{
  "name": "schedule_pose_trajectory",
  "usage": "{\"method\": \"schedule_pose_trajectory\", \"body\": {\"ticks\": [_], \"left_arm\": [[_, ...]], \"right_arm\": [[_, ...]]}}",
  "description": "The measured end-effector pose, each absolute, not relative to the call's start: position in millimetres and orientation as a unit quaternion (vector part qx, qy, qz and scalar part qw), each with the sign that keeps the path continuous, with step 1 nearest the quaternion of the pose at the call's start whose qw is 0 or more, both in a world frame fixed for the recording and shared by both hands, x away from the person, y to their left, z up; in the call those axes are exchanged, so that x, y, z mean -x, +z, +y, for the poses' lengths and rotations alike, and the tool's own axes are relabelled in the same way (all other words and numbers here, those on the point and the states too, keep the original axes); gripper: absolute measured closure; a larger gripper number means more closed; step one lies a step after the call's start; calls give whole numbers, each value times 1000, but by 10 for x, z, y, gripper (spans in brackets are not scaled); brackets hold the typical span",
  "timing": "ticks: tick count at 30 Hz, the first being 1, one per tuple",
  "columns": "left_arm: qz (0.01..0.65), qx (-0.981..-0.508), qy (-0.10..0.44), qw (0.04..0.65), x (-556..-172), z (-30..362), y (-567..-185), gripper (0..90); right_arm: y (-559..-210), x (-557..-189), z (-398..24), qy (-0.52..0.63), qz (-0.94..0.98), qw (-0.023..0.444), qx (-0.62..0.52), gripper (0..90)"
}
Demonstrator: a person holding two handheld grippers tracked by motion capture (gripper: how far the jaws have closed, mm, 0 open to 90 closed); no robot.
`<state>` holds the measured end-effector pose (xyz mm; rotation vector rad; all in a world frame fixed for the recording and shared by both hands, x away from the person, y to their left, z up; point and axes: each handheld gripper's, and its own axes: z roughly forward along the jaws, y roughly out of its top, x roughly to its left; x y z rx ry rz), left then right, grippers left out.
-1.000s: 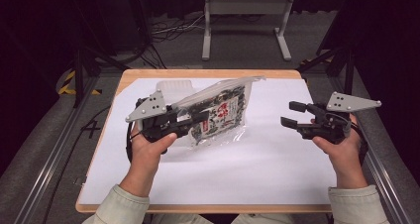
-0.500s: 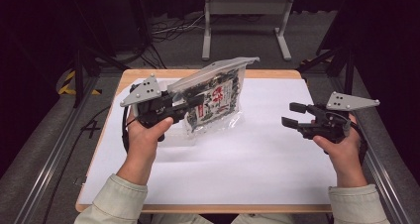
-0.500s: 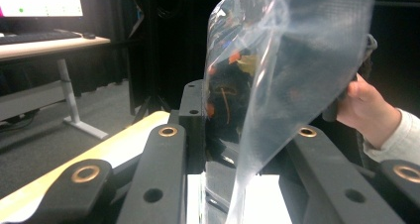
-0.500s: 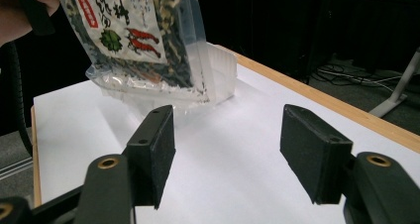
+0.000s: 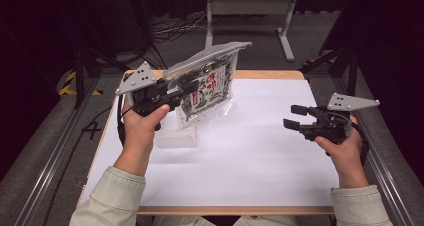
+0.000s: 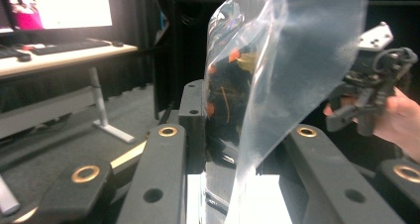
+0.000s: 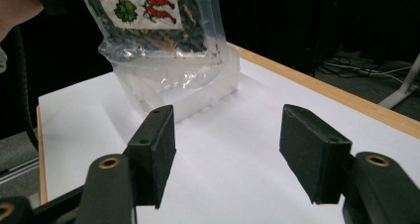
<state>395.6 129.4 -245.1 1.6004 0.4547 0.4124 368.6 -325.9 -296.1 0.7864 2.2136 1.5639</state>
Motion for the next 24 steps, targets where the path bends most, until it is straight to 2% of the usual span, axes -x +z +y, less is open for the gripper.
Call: {"method": "schedule_pose_trajectory", "body": {"ticks": [10, 24], "left_arm": [[233, -695, 218, 645, -4118, 1420, -2507, 722], [274, -665, 230, 655, -4310, 1648, -2611, 722]], "right_arm": [[-2996, -3700, -3232, 542, 778, 156, -277, 396], [-3024, -3715, -3209, 539, 781, 152, -275, 396]]}}
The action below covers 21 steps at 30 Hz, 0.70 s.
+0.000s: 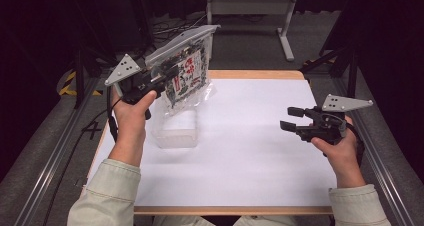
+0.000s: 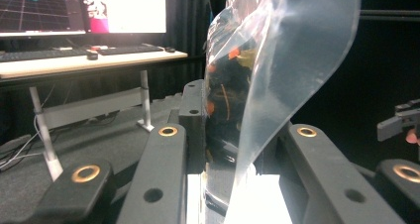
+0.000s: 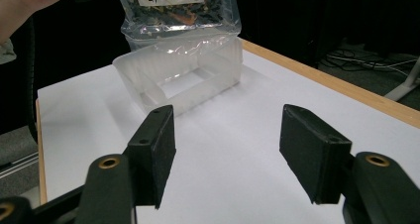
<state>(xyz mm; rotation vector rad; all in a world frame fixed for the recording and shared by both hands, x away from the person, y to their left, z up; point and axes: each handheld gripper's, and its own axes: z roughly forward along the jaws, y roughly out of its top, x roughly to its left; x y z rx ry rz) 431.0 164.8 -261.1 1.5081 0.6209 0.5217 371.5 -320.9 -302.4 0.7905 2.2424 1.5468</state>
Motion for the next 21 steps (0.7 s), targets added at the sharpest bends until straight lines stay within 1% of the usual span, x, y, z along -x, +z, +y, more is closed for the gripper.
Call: {"method": "schedule_pose_trajectory", "body": {"ticks": [10, 21], "left_arm": [[289, -662, 243, 648, -4400, 1751, -2725, 722], [306, -666, 241, 636, -4467, 1830, -2873, 723]], "right_arm": [[-3061, -3735, -3170, 535, 786, 144, -275, 396], [-3072, -3739, -3168, 535, 787, 142, -274, 396]]}}
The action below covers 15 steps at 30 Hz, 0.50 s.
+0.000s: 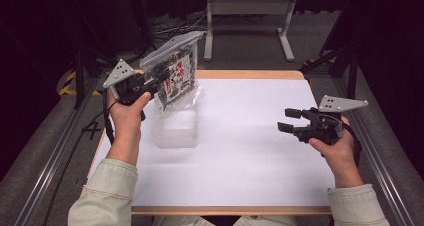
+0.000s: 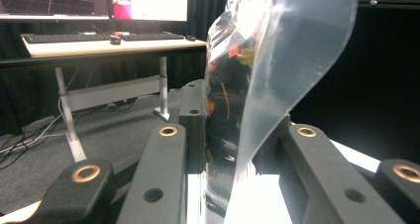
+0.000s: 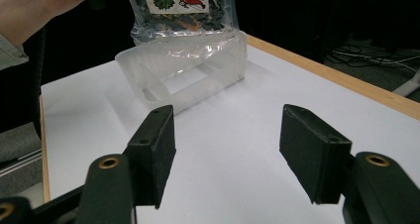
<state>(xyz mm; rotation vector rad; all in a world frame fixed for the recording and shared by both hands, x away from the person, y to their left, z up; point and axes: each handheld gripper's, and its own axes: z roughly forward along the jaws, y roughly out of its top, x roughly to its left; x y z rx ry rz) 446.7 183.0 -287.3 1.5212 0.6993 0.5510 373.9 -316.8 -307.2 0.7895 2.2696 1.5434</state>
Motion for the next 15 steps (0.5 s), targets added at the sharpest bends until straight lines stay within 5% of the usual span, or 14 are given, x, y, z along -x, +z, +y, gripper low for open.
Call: {"method": "schedule_pose_trajectory", "body": {"ticks": [15], "left_arm": [[318, -660, 245, 636, -4553, 1910, -3099, 722]], "right_arm": [[-3095, -3752, -3140, 532, 791, 132, -271, 386]]}}
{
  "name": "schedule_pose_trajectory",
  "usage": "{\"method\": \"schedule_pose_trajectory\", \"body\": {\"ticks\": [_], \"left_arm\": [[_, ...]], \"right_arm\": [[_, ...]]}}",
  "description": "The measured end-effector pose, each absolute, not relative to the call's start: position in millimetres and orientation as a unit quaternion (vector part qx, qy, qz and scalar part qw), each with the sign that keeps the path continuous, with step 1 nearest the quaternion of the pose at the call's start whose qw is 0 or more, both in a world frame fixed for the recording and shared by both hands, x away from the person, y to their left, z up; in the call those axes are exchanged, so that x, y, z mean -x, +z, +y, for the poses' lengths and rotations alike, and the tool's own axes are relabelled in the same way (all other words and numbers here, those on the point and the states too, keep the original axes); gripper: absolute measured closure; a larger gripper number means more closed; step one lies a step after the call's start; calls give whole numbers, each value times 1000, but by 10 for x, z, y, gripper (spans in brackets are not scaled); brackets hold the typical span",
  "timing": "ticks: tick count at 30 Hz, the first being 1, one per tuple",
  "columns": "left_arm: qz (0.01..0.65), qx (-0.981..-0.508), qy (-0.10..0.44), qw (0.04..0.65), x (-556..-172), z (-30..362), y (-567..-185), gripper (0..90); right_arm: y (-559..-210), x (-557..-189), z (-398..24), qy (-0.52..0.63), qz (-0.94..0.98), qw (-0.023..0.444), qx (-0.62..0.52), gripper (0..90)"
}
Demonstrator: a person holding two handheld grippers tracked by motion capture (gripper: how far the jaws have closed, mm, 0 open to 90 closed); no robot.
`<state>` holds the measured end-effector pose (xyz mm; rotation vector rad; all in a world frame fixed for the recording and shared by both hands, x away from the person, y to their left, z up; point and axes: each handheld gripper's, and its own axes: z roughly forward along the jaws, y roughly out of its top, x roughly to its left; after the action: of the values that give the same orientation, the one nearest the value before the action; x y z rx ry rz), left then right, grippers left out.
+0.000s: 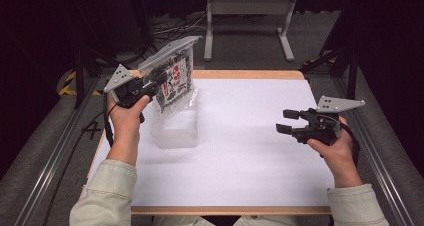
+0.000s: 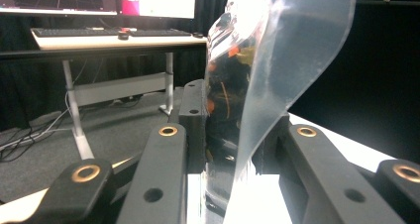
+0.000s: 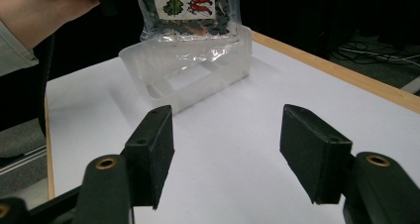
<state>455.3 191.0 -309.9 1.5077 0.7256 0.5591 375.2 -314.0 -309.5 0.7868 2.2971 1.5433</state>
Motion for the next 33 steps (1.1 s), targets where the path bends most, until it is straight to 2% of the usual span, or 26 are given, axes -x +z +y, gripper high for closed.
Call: {"method": "schedule_pose_trajectory", "body": {"ticks": [33], "left_arm": [[345, -667, 205, 628, -4619, 1928, -3514, 719]], "right_arm": [[-3126, -3776, -3138, 532, 792, 123, -272, 380]]}}
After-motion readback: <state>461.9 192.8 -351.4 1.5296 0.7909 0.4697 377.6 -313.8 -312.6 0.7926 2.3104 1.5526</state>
